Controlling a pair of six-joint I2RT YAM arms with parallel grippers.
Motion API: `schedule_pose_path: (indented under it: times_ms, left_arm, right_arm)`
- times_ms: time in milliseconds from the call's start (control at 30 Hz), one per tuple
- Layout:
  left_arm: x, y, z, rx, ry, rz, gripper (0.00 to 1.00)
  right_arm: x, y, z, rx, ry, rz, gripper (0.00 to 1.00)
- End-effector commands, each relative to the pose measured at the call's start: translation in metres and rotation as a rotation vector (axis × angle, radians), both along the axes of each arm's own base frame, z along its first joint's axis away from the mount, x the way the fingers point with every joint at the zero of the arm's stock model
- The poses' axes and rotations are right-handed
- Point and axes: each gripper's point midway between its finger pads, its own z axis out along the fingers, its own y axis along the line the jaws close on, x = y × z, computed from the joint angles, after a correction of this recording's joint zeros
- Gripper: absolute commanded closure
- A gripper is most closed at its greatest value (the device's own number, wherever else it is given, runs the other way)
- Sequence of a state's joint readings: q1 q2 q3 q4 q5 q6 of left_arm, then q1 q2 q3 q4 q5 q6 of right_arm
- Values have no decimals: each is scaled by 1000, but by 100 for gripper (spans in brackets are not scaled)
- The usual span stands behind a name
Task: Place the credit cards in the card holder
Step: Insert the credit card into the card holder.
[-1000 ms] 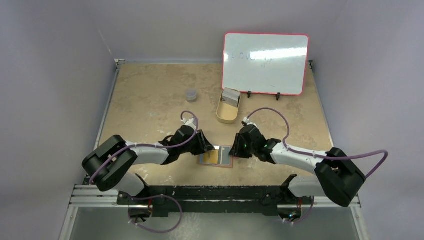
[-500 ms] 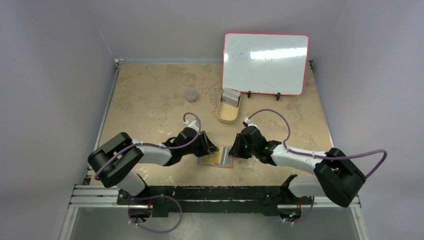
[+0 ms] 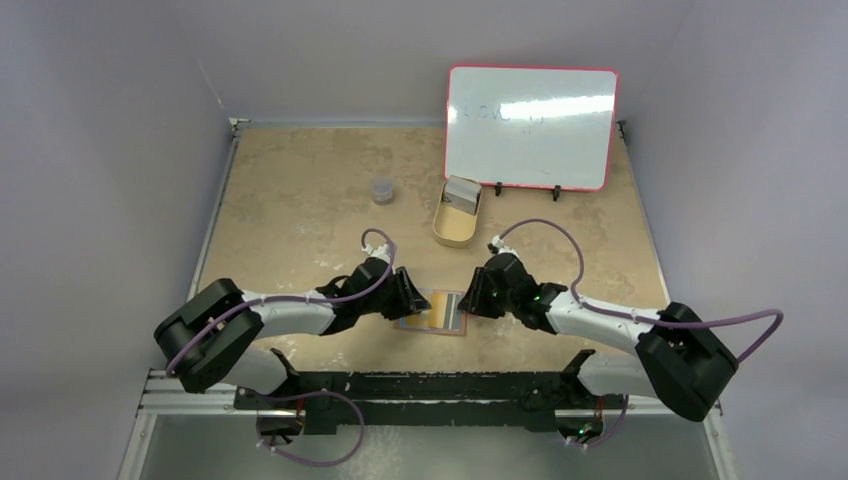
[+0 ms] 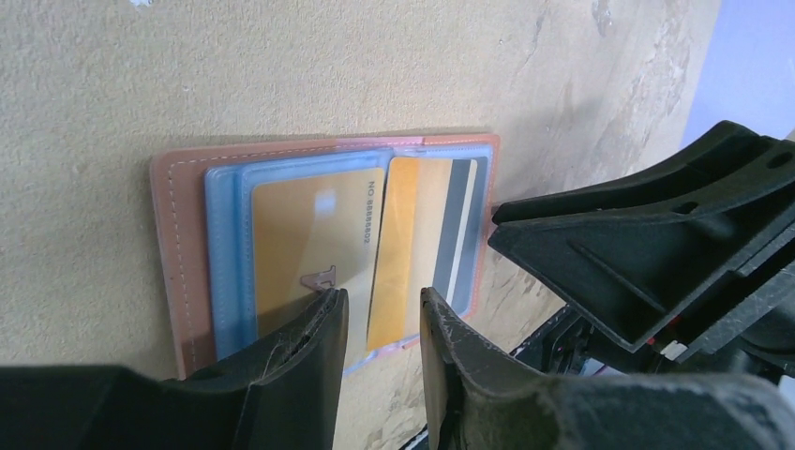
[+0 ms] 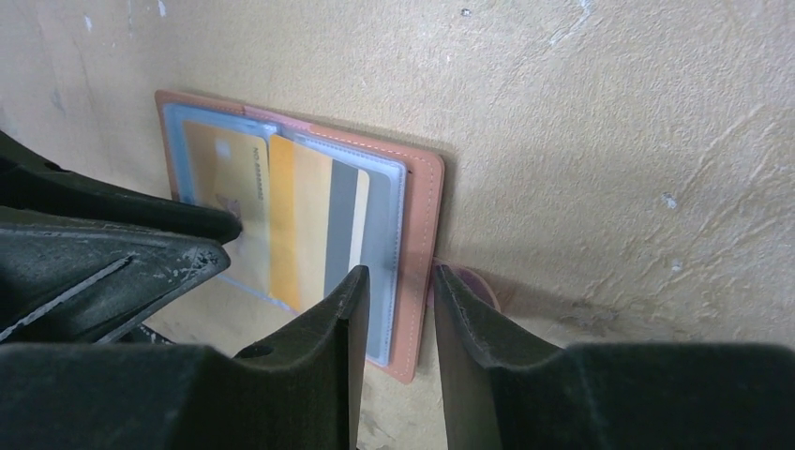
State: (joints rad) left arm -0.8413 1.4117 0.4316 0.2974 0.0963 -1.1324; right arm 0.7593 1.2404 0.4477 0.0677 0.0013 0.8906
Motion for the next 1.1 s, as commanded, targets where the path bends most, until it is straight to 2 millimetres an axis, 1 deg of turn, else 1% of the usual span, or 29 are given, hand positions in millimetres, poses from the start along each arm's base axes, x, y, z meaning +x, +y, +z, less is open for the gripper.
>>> schedule_pose_path:
  times_ms: [0, 233, 400, 533, 667, 767, 1000, 1067]
  left_arm:
    - [6, -2, 0, 30, -25, -7, 66]
    - [5, -17, -2, -39, -2, -14, 66]
    - [0, -25, -6, -66, 19, -21, 66]
    - [-2, -33, -5, -95, 24, -21, 66]
    - [-2, -43, 2, -137, 26, -29, 66]
    - [-1, -49, 13, -167, 17, -40, 66]
    - [3, -42, 30, -139, -28, -23, 66]
    - [3, -40, 34, -124, -36, -25, 65]
  right_arm:
    - [-4, -1, 2, 4, 8, -3, 66]
    - [-7, 3, -7, 12, 33, 7, 66]
    - [-6, 5, -7, 16, 29, 7, 66]
    - [-7, 5, -8, 18, 30, 4, 66]
    - [-8, 5, -10, 23, 30, 5, 66]
    - [-8, 4, -10, 23, 26, 4, 66]
    - [-6, -3, -6, -9, 9, -7, 67]
    - [-6, -5, -1, -13, 3, -16, 67]
